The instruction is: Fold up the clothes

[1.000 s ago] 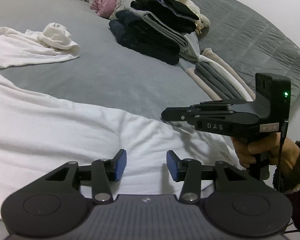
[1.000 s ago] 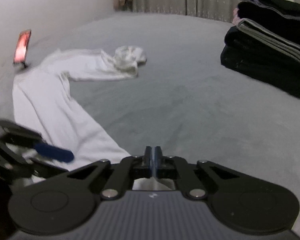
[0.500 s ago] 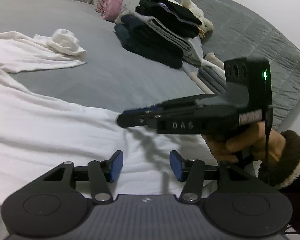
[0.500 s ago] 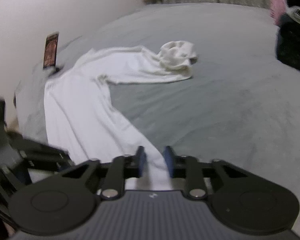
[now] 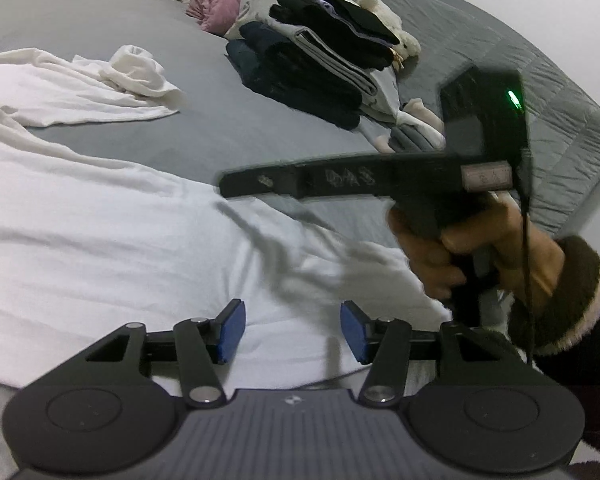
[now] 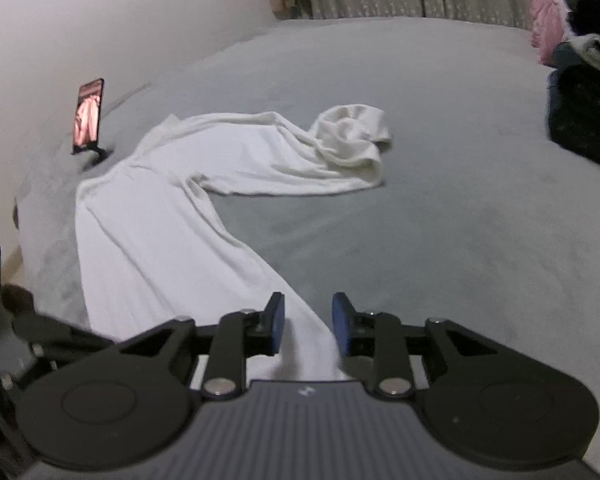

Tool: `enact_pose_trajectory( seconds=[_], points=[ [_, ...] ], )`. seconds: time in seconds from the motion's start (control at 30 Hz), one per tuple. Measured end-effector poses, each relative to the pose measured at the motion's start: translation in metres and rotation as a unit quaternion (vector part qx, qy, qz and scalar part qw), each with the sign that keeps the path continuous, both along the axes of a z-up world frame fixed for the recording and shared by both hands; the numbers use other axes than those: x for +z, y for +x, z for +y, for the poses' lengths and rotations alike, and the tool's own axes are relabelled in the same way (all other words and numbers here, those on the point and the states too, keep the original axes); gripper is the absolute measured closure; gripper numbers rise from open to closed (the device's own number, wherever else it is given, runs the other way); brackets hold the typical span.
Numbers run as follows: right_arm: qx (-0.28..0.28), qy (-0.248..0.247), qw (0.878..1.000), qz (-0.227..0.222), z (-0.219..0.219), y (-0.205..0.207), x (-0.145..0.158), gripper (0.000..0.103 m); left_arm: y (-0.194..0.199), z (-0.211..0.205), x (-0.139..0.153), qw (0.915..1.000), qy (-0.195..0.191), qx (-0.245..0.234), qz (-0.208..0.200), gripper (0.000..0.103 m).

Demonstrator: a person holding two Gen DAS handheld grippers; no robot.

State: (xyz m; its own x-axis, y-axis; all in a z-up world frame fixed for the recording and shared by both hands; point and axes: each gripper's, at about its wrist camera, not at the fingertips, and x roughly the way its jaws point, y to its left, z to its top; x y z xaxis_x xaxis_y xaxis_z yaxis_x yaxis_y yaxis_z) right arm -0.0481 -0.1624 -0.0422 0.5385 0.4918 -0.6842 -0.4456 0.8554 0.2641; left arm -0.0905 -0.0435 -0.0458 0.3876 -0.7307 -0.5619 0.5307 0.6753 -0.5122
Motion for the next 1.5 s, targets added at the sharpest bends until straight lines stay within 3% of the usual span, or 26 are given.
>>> enact_pose_trajectory(
  seconds=[0.27,0.33,0.37,0.4,0.57,0.6,0.67,0.87,1.17,1.5],
  points=[
    [0.056,0.029,0.998,0.018,0.054,0.043,-0.016,0.074,-0.007,0.000,-0.003,1.0000,0.002,-0.010,-0.001,0.049],
    [0.061,0.025,0.998,0.013,0.061,0.050,-0.019,0.082,-0.006,0.003,-0.004,0.9999,-0.006,-0.009,0.005,0.049],
    [0.060,0.023,0.998,0.013,0.062,0.052,-0.019,0.096,-0.006,0.005,-0.005,0.9999,-0.011,-0.009,0.008,0.050],
    [0.057,0.020,0.998,0.012,0.063,0.054,-0.018,0.101,-0.005,0.007,-0.006,0.9998,-0.016,-0.009,0.011,0.049],
    [0.034,0.005,0.999,0.005,0.062,0.053,-0.015,0.102,-0.004,0.012,-0.009,0.9994,-0.030,-0.011,0.016,0.049],
    [0.028,0.006,1.000,0.006,0.059,0.052,-0.013,0.094,-0.004,0.012,-0.009,0.9993,-0.030,-0.012,0.017,0.049],
    [0.011,0.016,1.000,0.004,0.045,0.049,-0.006,0.082,-0.003,0.013,-0.008,0.9993,-0.031,-0.012,0.019,0.049],
    [-0.042,0.017,0.999,0.002,-0.045,0.022,0.016,0.069,0.002,0.012,-0.005,0.9992,-0.032,-0.007,0.022,0.049],
    [-0.100,-0.028,0.994,0.019,-0.155,-0.046,0.015,0.068,0.015,-0.006,0.004,0.9997,-0.013,-0.006,0.018,0.049],
    [-0.140,-0.005,0.989,0.042,-0.225,-0.102,0.005,0.067,0.017,-0.023,0.005,0.9998,0.006,-0.016,0.013,0.049]
  ],
)
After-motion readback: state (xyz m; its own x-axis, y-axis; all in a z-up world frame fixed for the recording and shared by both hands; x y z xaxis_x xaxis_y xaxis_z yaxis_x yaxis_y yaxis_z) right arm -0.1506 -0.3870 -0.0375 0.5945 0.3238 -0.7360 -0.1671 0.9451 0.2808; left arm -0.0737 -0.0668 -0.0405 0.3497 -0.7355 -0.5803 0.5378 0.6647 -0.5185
